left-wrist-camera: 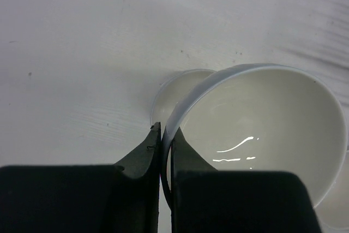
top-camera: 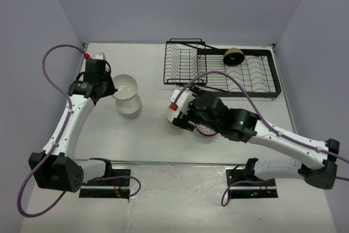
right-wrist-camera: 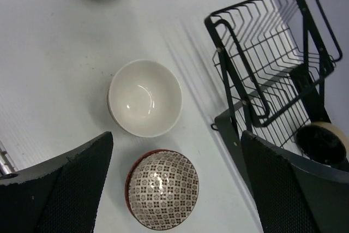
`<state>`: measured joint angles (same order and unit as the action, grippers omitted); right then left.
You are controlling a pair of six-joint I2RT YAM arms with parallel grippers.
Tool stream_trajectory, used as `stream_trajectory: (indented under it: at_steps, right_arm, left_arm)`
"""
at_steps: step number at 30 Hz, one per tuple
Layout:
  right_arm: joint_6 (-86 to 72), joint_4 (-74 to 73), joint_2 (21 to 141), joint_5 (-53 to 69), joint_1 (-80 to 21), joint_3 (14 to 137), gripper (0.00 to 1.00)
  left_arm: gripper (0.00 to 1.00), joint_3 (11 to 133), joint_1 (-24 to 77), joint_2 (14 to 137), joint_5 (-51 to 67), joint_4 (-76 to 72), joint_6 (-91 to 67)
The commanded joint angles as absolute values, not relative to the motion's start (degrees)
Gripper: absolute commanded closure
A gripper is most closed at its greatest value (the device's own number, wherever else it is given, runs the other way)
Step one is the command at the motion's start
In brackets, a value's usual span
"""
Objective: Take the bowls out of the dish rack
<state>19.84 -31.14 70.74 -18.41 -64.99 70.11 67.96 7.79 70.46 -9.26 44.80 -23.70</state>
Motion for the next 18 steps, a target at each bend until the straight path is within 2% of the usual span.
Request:
stream_trajectory:
  at_steps: [1, 8, 15, 18]
  right_arm:
    - [15.3, -23.2, 60.4, -24.1, -63.5, 62.4, 0.01]
    - [13.2, -20.9, 48.0, -25.5, -62.4, 53.8, 0.01]
    - [13.2, -18.8, 45.8, -24.2, -62.3, 52.4, 0.01]
    - [13.2, -19.0, 46.7, -24.4, -62.4, 52.2, 0.01]
  left_arm:
    - [1.0, 64.2, 5.8, 70.2, -3.7, 36.1, -27.5]
    - [1.0, 59.4, 5.1, 72.9, -5.5, 33.0, -29.2]
    - [1.0, 57.5, 4.7, 74.1, -7.3, 33.0, -29.1]
    - [0.9, 56.6, 4.7, 74.1, -7.5, 32.9, -28.9]
